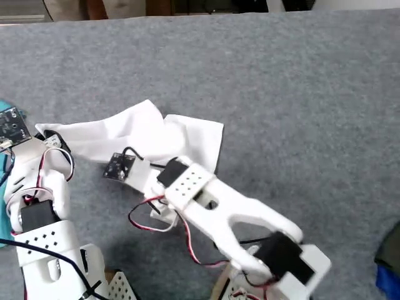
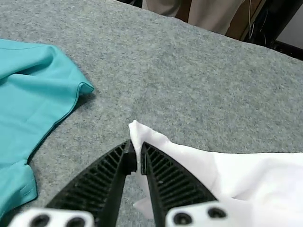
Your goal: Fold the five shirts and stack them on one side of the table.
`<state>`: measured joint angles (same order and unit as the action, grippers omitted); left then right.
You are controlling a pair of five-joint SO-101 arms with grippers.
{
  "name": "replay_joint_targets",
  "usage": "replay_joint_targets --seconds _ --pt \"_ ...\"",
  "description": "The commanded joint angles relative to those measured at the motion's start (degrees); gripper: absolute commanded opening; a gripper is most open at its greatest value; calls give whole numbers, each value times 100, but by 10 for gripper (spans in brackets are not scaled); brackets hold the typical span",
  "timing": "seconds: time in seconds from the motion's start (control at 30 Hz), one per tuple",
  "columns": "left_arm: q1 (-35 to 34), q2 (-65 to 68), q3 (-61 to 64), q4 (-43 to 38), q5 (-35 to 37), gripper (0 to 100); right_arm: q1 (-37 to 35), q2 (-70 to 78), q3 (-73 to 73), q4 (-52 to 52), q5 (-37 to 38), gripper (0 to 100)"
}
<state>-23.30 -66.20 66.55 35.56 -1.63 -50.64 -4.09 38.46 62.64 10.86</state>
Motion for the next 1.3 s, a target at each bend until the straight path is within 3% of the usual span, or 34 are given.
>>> replay_joint_targets --seconds 0.0,0.23,0.67,0.93,1.27 --pt "-44 -66 70 -88 0 20 145 497 -444 -149 -70 221" --pt "-44 -66 97 -88 0 20 207 1297 -910 -132 -299 221" --pt "-44 -66 97 -97 0 20 365 1455 -1130 -123 -422 214" --pt "-44 -66 97 -70 0 20 532 1903 -1130 -167 -431 5" --pt "-53 -66 62 -70 0 20 1147 1868 -1974 1011 -431 9"
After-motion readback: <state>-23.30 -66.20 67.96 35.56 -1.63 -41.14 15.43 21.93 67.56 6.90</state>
